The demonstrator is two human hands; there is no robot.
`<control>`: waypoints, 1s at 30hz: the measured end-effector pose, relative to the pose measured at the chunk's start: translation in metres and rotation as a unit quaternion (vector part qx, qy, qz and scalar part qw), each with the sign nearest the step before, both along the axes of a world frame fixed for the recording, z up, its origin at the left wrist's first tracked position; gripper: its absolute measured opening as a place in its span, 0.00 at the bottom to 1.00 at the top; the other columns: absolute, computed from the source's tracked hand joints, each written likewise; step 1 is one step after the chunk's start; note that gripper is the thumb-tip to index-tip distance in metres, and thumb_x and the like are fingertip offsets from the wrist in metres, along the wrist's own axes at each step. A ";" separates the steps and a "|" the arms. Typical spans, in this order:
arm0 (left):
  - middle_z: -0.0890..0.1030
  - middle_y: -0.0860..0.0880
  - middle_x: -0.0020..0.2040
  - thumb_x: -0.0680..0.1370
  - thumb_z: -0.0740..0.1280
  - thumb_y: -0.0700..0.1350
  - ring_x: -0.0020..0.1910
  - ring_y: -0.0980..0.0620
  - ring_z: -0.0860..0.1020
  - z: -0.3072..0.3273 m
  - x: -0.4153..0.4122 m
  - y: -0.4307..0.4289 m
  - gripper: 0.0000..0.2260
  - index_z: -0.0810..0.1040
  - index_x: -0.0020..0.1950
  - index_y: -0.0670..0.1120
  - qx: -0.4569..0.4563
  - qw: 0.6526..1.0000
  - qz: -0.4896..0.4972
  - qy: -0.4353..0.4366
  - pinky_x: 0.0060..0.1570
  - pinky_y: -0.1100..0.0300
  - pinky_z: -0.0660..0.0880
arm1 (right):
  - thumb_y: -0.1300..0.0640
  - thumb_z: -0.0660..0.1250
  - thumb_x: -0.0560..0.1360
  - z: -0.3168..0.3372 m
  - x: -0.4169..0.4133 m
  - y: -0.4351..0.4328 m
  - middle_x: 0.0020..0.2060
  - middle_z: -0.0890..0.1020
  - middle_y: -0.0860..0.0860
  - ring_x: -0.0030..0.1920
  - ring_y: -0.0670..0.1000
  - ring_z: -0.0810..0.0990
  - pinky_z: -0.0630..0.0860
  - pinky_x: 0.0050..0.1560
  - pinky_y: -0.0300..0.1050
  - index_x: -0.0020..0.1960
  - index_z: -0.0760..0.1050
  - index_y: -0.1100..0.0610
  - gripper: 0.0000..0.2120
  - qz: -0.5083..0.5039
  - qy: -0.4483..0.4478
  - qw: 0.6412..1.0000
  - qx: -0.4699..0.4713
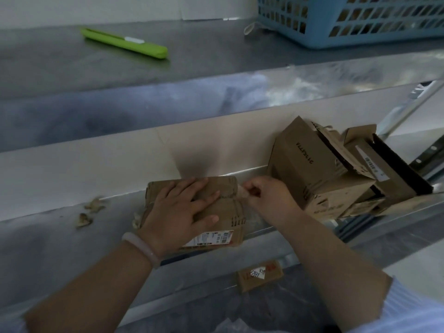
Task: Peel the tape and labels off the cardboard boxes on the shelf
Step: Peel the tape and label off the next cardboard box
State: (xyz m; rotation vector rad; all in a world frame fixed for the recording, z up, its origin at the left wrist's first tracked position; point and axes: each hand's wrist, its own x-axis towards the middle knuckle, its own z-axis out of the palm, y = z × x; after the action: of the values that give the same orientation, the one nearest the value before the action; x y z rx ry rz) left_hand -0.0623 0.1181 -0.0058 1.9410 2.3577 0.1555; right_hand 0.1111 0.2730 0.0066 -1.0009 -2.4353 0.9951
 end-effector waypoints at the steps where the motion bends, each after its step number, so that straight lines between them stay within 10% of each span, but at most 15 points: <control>1: 0.51 0.58 0.78 0.70 0.35 0.74 0.76 0.54 0.49 0.001 0.000 0.000 0.33 0.55 0.73 0.69 0.001 1.000 0.001 -0.002 0.73 0.51 0.44 | 0.54 0.70 0.76 0.000 0.000 0.001 0.40 0.81 0.45 0.43 0.44 0.79 0.74 0.42 0.31 0.47 0.80 0.53 0.03 0.010 -0.001 1.000 0.018; 13: 0.52 0.58 0.78 0.68 0.35 0.77 0.77 0.54 0.49 0.003 -0.001 0.001 0.35 0.53 0.73 0.69 -0.012 1.000 -0.012 -0.025 0.74 0.50 0.43 | 0.54 0.66 0.77 0.030 -0.025 0.023 0.44 0.81 0.51 0.45 0.51 0.79 0.75 0.45 0.47 0.52 0.78 0.54 0.06 0.145 -0.032 0.972 0.184; 22: 0.57 0.62 0.76 0.64 0.43 0.80 0.75 0.60 0.53 0.005 -0.004 0.004 0.41 0.62 0.72 0.65 0.018 0.995 0.018 -0.097 0.74 0.52 0.48 | 0.54 0.72 0.74 0.031 -0.006 0.029 0.44 0.85 0.55 0.42 0.49 0.85 0.82 0.44 0.43 0.50 0.79 0.60 0.10 0.082 -0.006 0.963 -0.258; 30: 0.58 0.63 0.75 0.66 0.48 0.79 0.74 0.60 0.55 0.003 -0.004 0.003 0.38 0.65 0.71 0.64 0.037 0.994 0.020 -0.106 0.74 0.51 0.51 | 0.70 0.70 0.70 0.007 0.015 0.027 0.53 0.83 0.52 0.55 0.48 0.81 0.78 0.56 0.40 0.56 0.78 0.51 0.20 0.120 0.051 0.950 -0.285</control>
State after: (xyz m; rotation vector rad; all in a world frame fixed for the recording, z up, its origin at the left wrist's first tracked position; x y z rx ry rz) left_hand -0.0664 0.1209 -0.0026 1.8076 2.2826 0.4332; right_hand 0.1257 0.2996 0.0141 -0.7874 -2.2592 1.8570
